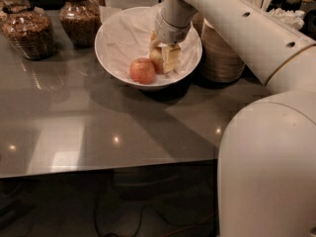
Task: Pick apple from white bowl
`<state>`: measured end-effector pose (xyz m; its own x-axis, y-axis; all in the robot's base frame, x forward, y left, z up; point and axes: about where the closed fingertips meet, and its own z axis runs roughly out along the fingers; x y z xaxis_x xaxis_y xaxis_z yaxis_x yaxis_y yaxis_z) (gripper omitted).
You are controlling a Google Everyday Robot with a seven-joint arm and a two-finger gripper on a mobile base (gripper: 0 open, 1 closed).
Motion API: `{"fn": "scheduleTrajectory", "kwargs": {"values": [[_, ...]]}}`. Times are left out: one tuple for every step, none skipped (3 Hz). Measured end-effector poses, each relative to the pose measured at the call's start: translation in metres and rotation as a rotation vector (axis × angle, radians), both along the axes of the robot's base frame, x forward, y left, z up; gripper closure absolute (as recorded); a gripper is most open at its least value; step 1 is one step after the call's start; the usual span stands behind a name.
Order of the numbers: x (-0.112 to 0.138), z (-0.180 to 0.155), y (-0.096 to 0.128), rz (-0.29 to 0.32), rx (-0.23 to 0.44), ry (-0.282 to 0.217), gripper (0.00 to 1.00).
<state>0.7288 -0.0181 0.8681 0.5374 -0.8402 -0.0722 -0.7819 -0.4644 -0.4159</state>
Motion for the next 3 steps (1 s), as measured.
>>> {"fn": "scheduleTrajectory", "kwargs": {"values": [[-0.007,0.023,-0.003,-0.022,0.036,-0.048,1.00],[-0.016,0.060,-0.009,-0.046,0.102,-0.113,1.00],[-0.042,0.105,-0.022,-0.076,0.304,-0.142,1.00]]}}
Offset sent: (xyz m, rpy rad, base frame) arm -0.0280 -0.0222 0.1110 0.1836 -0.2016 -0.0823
